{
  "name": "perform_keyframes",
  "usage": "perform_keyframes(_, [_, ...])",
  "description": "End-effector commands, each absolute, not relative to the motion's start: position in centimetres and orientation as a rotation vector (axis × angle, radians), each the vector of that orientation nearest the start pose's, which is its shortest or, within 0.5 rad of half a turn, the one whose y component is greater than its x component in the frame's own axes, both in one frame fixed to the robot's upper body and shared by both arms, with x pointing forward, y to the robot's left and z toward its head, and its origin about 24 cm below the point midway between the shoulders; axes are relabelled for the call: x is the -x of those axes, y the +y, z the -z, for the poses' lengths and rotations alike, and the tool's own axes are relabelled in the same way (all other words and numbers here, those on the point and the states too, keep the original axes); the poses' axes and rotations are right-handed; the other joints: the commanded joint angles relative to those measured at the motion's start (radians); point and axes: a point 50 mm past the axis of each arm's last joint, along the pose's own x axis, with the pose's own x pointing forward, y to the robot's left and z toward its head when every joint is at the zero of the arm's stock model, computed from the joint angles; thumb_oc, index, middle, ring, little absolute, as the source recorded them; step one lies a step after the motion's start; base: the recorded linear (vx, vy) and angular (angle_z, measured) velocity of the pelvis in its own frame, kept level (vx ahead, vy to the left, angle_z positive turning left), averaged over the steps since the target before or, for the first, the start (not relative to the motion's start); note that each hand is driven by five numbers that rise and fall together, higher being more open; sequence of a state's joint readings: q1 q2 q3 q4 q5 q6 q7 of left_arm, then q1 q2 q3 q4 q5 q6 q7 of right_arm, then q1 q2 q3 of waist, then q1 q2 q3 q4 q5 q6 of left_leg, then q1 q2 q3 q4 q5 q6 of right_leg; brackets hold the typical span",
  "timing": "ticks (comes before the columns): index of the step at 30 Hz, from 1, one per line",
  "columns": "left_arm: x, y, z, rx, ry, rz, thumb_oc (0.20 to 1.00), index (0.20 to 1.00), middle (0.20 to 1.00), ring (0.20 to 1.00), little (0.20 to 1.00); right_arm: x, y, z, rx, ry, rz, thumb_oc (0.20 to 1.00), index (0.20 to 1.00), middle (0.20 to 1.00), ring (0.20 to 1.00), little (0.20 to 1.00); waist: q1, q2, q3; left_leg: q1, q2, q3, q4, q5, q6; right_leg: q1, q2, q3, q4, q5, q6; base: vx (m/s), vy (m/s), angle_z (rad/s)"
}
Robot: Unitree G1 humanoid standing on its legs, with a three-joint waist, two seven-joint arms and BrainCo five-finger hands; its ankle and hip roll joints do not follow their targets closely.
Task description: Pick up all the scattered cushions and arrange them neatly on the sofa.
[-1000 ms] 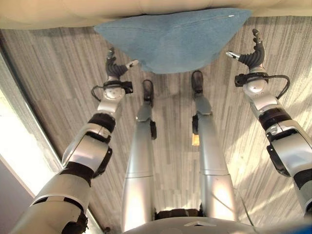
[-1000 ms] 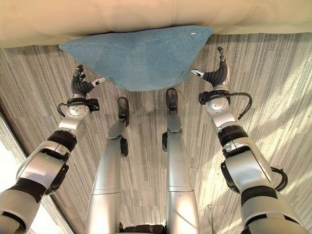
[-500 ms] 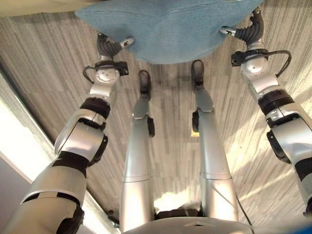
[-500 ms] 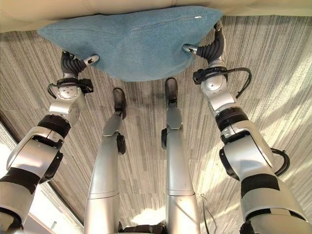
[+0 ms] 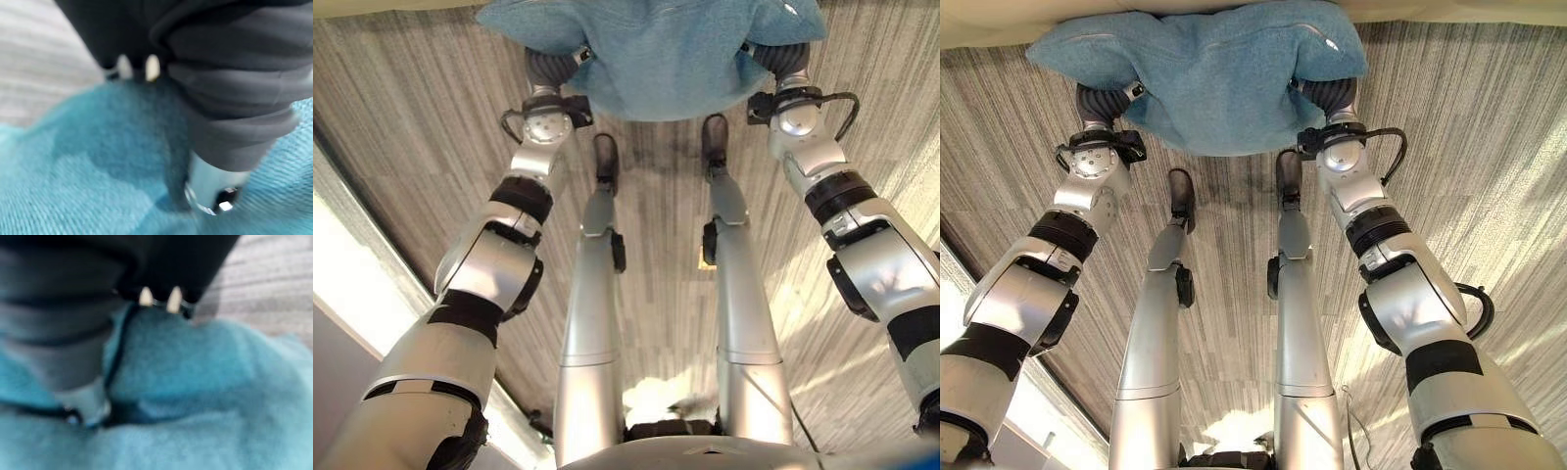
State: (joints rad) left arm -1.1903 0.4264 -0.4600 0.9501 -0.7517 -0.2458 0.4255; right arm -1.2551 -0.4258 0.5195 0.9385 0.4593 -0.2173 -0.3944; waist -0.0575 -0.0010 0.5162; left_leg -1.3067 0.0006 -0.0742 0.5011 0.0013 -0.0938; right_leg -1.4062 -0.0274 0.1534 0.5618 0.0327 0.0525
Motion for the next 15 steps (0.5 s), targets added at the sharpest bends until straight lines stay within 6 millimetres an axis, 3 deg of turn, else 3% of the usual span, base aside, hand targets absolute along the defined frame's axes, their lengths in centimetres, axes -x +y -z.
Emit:
perform_keyframes(1, [-40.0,10.1,-26.5,0.191,-0.549,0.024,0.200,0.200,0.200,0.200,0.200,-39.4,-6.7,-26.8,0.189,-0.615,-0.162,0.200,0.200,0.200,0.200,0.200,0.003,0.018,-0.131,-0.012,-0.031,-0.024,0.025,-0.043,0.029,0.008,0.038,-0.008,0.053,-0.055,0.049,0.00,-0.012,0.07])
perform_keyframes(6, [-39.3,9.7,-22.9,0.212,-0.488,0.055,0.200,0.200,0.200,0.200,0.200,-38.9,-8.6,-24.8,0.127,-0.604,-0.134,0.200,0.200,0.200,0.200,0.200,0.004,0.012,-0.162,0.064,-0.029,-0.031,0.015,-0.049,0.027,0.086,0.040,-0.013,0.041,-0.065,0.038,-0.01,-0.002,0.00])
perform_keyframes(7, [-39.0,9.6,-22.5,0.214,-0.488,0.066,0.200,0.200,0.200,0.200,0.200,-38.7,-8.9,-24.4,0.120,-0.603,-0.130,0.200,0.200,0.200,0.200,0.200,0.003,0.011,-0.162,0.071,-0.029,-0.030,0.004,-0.019,0.026,0.095,0.035,-0.012,0.024,-0.035,0.039,-0.05,-0.005,-0.01])
perform_keyframes(9, [-38.1,9.0,-20.1,0.224,-0.451,0.099,0.200,0.200,0.200,0.200,0.200,-38.1,-9.8,-22.4,0.116,-0.577,-0.123,0.200,0.200,0.200,0.200,0.200,0.006,0.013,-0.172,0.160,-0.025,-0.031,-0.034,-0.018,0.023,0.183,0.026,-0.016,-0.003,-0.038,0.035,-0.02,-0.017,0.03])
perform_keyframes(11, [-37.7,8.9,-19.5,0.224,-0.444,0.105,0.200,0.200,0.200,0.200,0.200,-37.8,-10.1,-21.7,0.104,-0.570,-0.117,0.200,0.200,0.200,0.200,0.200,0.007,0.014,-0.168,0.207,-0.023,-0.033,-0.062,-0.013,0.019,0.229,0.020,-0.018,-0.020,-0.040,0.034,0.00,-0.021,0.06])
perform_keyframes(14, [-36.1,8.5,-15.5,0.202,-0.363,0.153,0.200,0.200,0.200,0.200,0.200,-36.4,-11.7,-16.5,0.092,-0.454,-0.097,0.200,0.200,0.200,0.200,0.200,0.014,0.014,-0.169,0.485,-0.031,-0.035,-0.199,0.013,0.011,0.501,0.004,-0.035,-0.135,-0.042,0.033,-0.02,-0.013,0.09])
perform_keyframes(15, [-36.1,8.5,-15.5,0.202,-0.363,0.153,0.200,0.200,0.200,0.200,0.200,-36.4,-11.7,-16.5,0.092,-0.454,-0.097,0.200,0.200,0.200,0.200,0.200,0.014,0.014,-0.168,0.486,-0.031,-0.035,-0.199,0.013,0.011,0.501,0.004,-0.035,-0.135,-0.042,0.033,0.03,0.004,0.07])
